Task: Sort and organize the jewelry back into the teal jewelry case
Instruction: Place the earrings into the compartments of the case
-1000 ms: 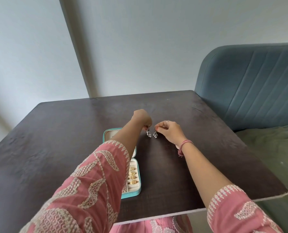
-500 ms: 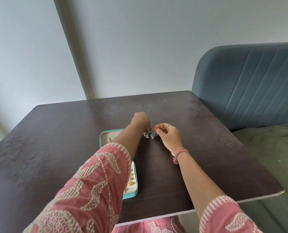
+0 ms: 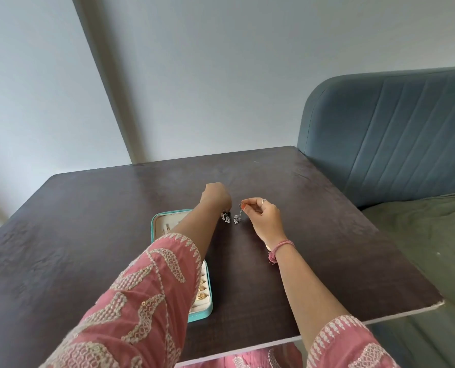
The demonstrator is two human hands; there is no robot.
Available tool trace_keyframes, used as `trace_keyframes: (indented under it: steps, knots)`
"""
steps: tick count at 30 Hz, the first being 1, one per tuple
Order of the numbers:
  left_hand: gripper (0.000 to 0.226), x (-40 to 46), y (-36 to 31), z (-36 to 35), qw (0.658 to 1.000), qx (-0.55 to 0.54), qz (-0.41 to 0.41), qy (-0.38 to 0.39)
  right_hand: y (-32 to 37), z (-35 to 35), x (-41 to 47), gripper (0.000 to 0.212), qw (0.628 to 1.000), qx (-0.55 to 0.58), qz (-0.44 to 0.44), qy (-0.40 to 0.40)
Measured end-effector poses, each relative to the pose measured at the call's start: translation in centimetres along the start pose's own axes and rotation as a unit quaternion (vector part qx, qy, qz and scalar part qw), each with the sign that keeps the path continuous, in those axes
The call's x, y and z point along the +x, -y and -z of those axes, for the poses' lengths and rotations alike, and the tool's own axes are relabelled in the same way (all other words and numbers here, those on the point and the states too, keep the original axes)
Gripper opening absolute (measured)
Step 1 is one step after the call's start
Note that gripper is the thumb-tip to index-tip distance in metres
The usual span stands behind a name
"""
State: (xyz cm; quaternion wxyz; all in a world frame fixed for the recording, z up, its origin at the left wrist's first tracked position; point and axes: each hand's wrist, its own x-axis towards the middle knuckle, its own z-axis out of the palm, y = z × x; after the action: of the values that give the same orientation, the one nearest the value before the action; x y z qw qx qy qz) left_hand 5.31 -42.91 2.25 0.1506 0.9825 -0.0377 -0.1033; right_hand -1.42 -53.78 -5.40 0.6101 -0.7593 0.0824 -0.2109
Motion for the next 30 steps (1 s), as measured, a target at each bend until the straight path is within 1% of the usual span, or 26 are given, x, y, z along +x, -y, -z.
trace_keyframes:
  steps: [1, 2, 6, 13, 16, 18, 20, 22, 24, 26, 27, 28, 29, 30]
  knots:
    - [0.01, -0.2, 0.1, 0.3, 1.0, 0.0, 0.008, 0.004, 0.0, 0.0, 0.0, 0.006, 1.0, 0.022, -0.003, -0.004]
    - [0.015, -0.1, 0.1, 0.4, 1.0, 0.006, 0.009, 0.009, 0.1, 0.1, 0.0, 0.006, 0.999, 0.042, -0.008, -0.008]
    - [0.024, -1.0, 0.0, 1.5, 1.0, 0.009, -0.025, -0.004, 0.1, 0.2, 0.0, 0.006, 0.996, 0.088, -0.018, -0.014]
    - [0.021, -2.8, -0.1, 4.0, 0.996, 0.018, -0.08, -0.041, 0.2, 0.3, -0.2, 0.006, 0.994, 0.101, -0.02, -0.021]
    - [0.009, -3.5, -0.3, 4.9, 0.991, 0.026, -0.115, -0.059, 0.3, 0.4, -0.3, 0.009, 0.995, 0.098, -0.017, -0.027]
    - [0.019, -3.9, -0.2, 5.2, 0.989, 0.034, -0.13, -0.062, 0.4, 0.5, -0.5, 0.012, 0.995, 0.093, -0.015, -0.025]
    - [0.02, -4.2, 0.0, 5.5, 0.989, 0.031, -0.132, -0.063, 0.5, 0.5, -0.6, 0.013, 0.996, 0.084, -0.012, -0.024]
    - [0.02, -4.4, 0.0, 5.9, 0.99, 0.017, -0.129, -0.05, 0.6, 0.6, -0.9, 0.014, 0.997, 0.076, -0.009, -0.023]
    - [0.013, -4.4, 0.1, 6.1, 0.992, 0.002, -0.123, -0.019, 0.7, 0.7, -1.1, 0.012, 0.997, 0.069, -0.008, -0.023]
    - [0.034, -4.3, 0.3, 6.3, 0.994, -0.028, -0.106, 0.013, 0.8, 0.8, -1.4, 0.009, 0.998, 0.062, -0.011, -0.021]
    - [0.036, -4.4, 0.3, 6.4, 0.994, -0.048, -0.1, 0.019, 0.8, 0.9, -1.5, 0.008, 0.998, 0.061, -0.012, -0.02]
    - [0.03, -4.5, 0.3, 6.4, 0.993, -0.059, -0.098, 0.024, 0.8, 1.0, -1.7, 0.007, 0.998, 0.062, -0.013, -0.02]
    - [0.017, -4.6, 0.4, 6.3, 0.993, -0.06, -0.097, 0.026, 0.9, 1.0, -1.8, 0.007, 0.998, 0.063, -0.016, -0.018]
    - [0.012, -4.7, 0.4, 6.3, 0.992, -0.068, -0.099, 0.029, 1.0, 1.1, -2.0, 0.008, 0.998, 0.065, -0.017, -0.017]
